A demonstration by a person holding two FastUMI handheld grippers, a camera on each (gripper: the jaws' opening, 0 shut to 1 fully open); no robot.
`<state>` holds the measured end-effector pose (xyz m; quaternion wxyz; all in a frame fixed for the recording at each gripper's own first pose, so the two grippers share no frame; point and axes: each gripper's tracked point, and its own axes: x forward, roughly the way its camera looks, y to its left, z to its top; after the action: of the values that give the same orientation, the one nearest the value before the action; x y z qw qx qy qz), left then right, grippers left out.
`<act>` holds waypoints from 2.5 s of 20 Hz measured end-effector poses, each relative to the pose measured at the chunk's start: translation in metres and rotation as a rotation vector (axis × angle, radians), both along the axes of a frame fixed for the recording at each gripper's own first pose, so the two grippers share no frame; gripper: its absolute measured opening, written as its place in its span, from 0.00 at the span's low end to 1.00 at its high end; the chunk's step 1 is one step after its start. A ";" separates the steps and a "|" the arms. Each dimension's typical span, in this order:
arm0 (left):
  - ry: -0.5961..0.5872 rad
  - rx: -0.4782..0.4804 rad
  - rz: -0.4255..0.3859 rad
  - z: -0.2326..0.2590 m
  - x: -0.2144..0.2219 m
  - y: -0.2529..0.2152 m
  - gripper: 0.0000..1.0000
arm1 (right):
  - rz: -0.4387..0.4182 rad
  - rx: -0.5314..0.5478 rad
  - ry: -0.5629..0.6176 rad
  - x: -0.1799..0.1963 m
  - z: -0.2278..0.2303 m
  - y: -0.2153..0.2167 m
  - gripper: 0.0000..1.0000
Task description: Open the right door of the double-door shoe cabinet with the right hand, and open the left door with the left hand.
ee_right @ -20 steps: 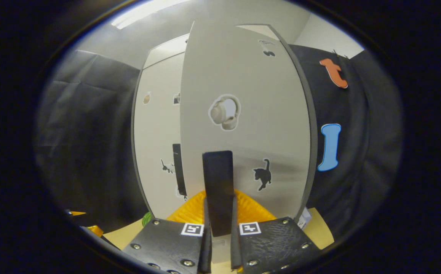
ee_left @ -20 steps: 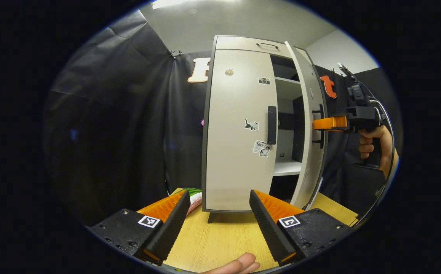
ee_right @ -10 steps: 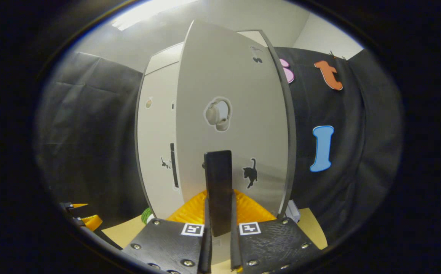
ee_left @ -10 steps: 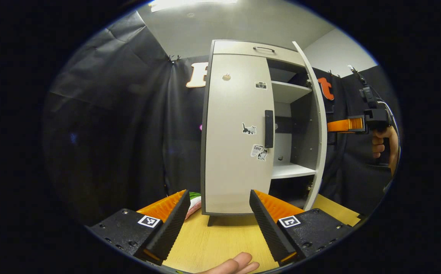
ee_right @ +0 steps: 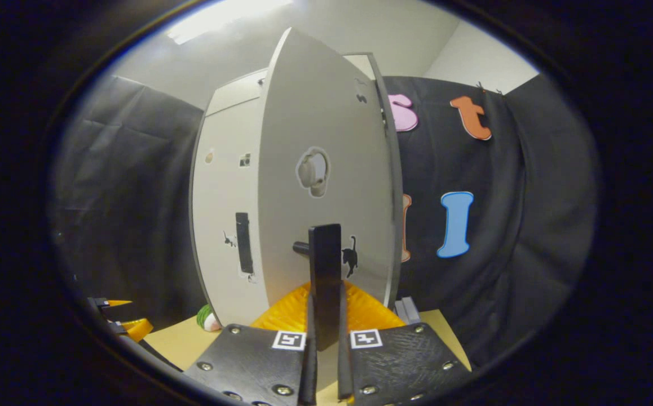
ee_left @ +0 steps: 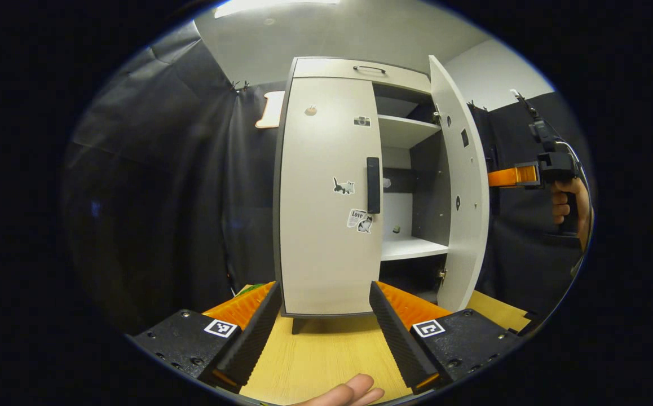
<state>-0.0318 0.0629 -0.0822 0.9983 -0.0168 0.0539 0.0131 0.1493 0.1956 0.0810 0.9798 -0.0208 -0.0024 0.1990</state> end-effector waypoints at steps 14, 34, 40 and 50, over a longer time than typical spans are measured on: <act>0.049 -0.016 -0.059 -0.020 0.029 -0.040 0.97 | -0.063 0.123 -0.028 0.014 0.017 -0.098 0.01; -0.053 -0.028 -0.061 0.054 0.132 -0.047 0.97 | -0.298 -0.051 -0.181 -0.027 -0.017 -0.139 0.75; -0.074 -0.103 -0.089 0.086 0.211 -0.055 0.96 | -0.293 -0.029 -0.122 -0.083 -0.070 -0.127 0.99; -0.064 0.099 0.000 0.107 0.281 -0.061 0.96 | -0.243 0.061 -0.109 -0.166 -0.131 -0.111 0.99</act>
<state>0.2493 0.0015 0.0244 0.9991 0.0320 0.0212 0.0150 -0.0167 0.0843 -0.0501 0.9953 -0.0020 -0.0591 0.0772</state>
